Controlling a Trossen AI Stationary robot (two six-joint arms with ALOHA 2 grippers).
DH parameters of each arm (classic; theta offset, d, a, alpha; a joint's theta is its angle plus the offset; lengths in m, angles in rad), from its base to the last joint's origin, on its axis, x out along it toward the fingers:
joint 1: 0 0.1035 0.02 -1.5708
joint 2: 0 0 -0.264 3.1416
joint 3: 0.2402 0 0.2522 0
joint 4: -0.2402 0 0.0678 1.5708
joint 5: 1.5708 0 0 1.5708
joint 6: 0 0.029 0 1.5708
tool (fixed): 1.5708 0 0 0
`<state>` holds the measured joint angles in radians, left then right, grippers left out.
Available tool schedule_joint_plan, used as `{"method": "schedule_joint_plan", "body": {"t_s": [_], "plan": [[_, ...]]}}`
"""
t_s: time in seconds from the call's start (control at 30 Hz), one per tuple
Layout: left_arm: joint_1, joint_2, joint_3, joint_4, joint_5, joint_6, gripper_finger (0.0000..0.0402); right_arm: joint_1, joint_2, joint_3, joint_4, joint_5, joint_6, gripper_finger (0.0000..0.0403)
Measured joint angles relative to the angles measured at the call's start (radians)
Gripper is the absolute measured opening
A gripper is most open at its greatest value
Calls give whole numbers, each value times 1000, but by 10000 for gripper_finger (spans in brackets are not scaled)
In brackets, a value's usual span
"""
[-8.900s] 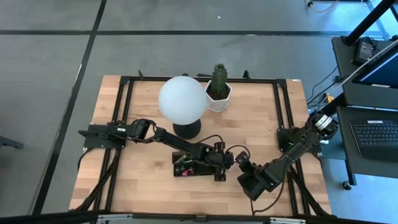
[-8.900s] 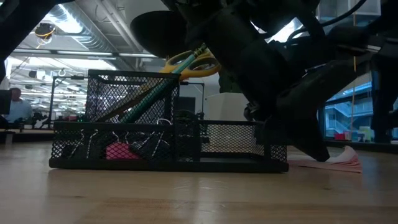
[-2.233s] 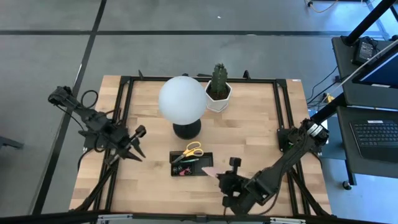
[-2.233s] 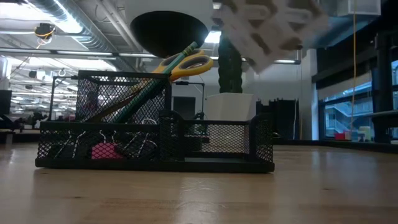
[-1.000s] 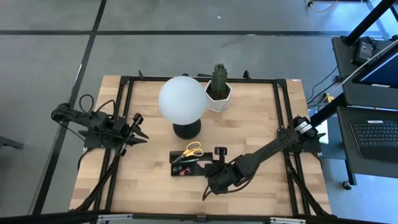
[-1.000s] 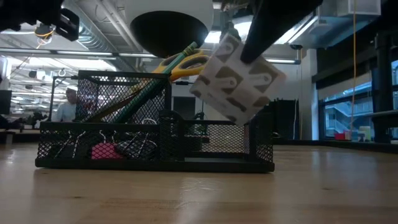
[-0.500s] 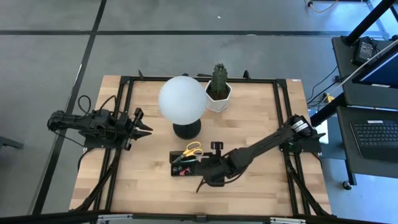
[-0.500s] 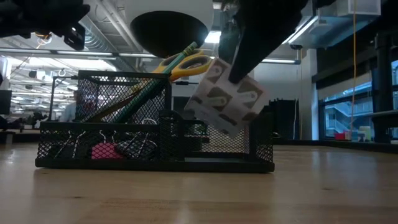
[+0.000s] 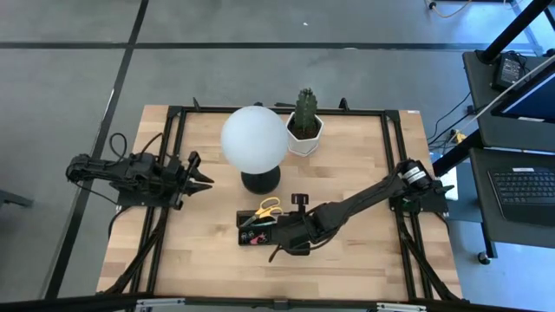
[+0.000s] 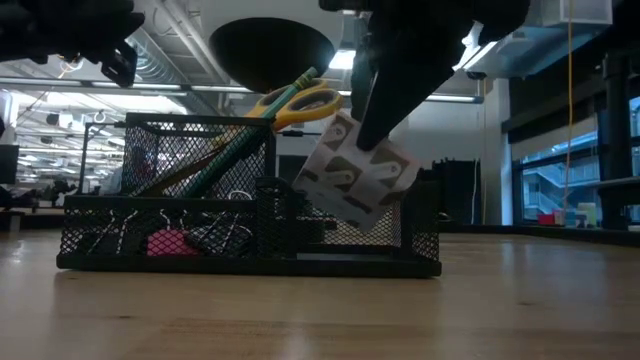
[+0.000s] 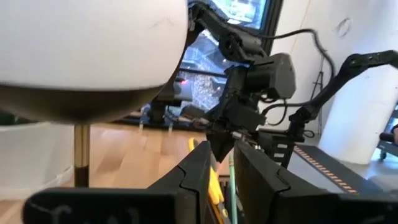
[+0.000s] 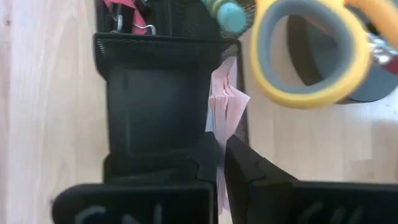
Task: Pick and place office supplies into organizer
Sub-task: Put the pink sticky notes into the desk organizer
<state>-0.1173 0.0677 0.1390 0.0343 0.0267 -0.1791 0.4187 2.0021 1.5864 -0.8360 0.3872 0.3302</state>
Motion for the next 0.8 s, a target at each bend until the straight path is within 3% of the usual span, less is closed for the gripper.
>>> {"method": "schedule_joint_plan", "body": {"t_s": [0.3, 0.57, 0.8], "plan": [[0, 0, 0, -30, -3, -14, 63, -3, 50, 0, -7, -46, 5, 9], [0, 0, 0, 56, -10, 107, 67, -5, 88, -1, -6, -77, -16, 10], [0, 0, 0, 68, -10, 114, 65, -10, 87, -1, 9, -80, -47, 46]]}}
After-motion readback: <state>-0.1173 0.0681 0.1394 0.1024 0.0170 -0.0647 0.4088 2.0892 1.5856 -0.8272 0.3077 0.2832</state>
